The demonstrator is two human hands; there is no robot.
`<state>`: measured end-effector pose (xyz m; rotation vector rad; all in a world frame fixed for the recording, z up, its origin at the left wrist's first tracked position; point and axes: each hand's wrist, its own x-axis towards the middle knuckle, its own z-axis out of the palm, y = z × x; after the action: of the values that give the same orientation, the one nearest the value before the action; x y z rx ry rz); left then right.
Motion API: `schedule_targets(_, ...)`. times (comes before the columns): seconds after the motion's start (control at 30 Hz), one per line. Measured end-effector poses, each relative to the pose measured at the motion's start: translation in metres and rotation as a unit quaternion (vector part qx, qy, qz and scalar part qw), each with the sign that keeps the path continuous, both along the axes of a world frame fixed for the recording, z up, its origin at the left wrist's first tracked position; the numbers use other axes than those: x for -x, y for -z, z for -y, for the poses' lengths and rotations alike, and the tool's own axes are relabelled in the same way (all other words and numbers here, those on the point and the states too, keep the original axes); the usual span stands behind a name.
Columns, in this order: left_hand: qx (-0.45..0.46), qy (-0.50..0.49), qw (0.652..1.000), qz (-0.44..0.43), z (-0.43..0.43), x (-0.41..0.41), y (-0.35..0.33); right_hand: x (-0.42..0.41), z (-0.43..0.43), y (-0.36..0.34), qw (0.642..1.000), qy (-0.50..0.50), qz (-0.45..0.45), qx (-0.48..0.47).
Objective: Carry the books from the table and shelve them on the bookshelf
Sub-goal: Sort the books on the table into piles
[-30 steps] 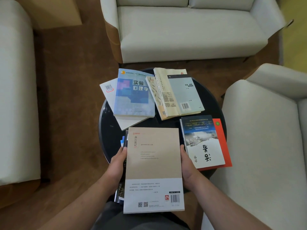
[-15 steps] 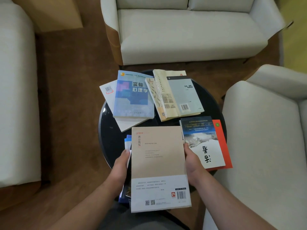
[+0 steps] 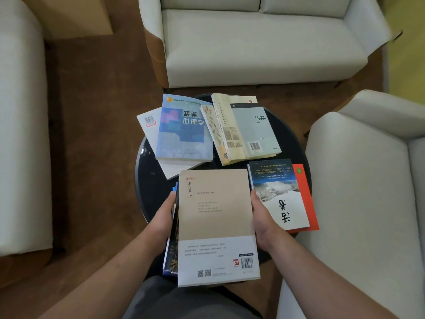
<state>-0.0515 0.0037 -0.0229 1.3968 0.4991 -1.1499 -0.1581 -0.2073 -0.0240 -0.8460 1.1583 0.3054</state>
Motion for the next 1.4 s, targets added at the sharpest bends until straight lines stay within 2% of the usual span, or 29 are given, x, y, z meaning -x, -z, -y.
schedule_targets(0.13,0.019,-0.055,0.997,-0.059,-0.005,0.012,0.004,0.009,-0.016,0.003,0.996,0.079,0.029,-0.037)
schedule_targets(0.23,0.053,-0.127,0.983,-0.124,-0.004,0.015,-0.002,0.007,-0.023,0.003,0.994,0.097,0.051,-0.025)
schedule_targets(0.5,0.009,-0.093,0.992,-0.086,-0.019,0.043,0.001,0.036,-0.017,0.006,0.999,-0.014,0.026,0.016)
schedule_targets(0.87,0.038,-0.032,0.997,-0.058,-0.033,0.07,0.004,0.054,-0.033,0.006,0.998,-0.048,0.004,-0.048)
schedule_targets(1.0,0.013,0.008,0.999,-0.029,-0.039,0.065,-0.002,0.063,-0.027,0.013,0.991,-0.13,0.032,0.022)
schedule_targets(1.1,0.019,0.058,0.996,0.063,-0.038,0.044,0.003,0.059,-0.026,0.008,0.972,-0.191,0.096,0.097)
schedule_targets(1.17,0.034,0.093,0.992,0.081,-0.035,0.039,0.006,0.057,-0.029,0.012,0.961,-0.231,0.101,0.11)
schedule_targets(1.4,0.068,0.077,0.994,0.02,-0.037,0.044,0.006,0.06,-0.036,0.017,0.98,-0.166,0.101,0.036)
